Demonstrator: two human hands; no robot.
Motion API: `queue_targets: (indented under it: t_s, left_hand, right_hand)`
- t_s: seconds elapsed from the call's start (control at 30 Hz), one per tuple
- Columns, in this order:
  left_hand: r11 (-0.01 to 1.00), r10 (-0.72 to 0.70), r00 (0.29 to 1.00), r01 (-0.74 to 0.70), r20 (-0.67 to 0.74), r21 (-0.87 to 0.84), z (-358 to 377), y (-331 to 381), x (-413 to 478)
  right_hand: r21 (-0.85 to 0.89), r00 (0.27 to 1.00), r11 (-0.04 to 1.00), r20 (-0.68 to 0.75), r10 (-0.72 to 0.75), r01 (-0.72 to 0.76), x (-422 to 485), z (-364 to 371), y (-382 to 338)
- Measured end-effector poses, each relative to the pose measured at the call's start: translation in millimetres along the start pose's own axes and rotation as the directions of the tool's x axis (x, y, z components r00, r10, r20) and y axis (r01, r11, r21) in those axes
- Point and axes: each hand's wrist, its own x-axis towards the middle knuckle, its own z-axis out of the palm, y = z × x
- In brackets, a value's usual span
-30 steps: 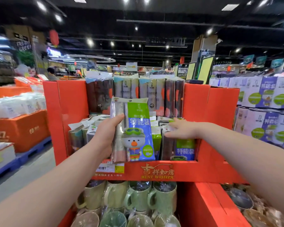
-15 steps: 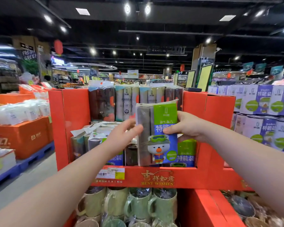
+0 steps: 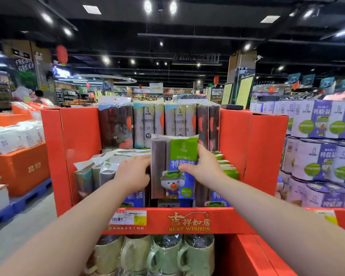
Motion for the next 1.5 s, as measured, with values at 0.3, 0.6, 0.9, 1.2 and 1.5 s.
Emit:
queue_targets:
  t_s: [0.3, 0.6, 0.9, 1.2, 1.5]
  left_hand:
    - [0.796, -0.099, 0.994, 0.048, -0.052, -0.604, -0.3, -10.6, -14.6]
    - [0.991, -0.015, 0.998, 0.022, 0.058, -0.135, -1.2, 5.3, 1.8]
    - [0.967, -0.065, 0.985, 0.101, 0.157, -0.233, 0.4, -0.5, 1.4]
    - [0.989, -0.127, 0.991, 0.124, 0.035, 0.075, 0.4, 17.1, -11.1]
    - [0.944, -0.263, 0.965, 0.258, -0.004, 0.207, -2.7, 38.1, -61.5]
  right_hand:
    - [-0.332, 0.985, 0.943, 0.154, 0.075, -0.020, -8.0, 21.4, -9.2]
    - [-0.731, 0.886, 0.606, 0.456, 0.090, 0.315, 18.2, -6.8, -9.3]
    - [-0.732, 0.874, 0.577, 0.481, 0.062, 0.362, 26.7, 13.6, -5.5]
    - [-0.702, 0.913, 0.656, 0.405, 0.044, 0.280, 19.3, 18.2, 0.8]
    - [-0.624, 0.935, 0.702, 0.302, -0.188, 0.343, -25.5, 2.3, 3.2]
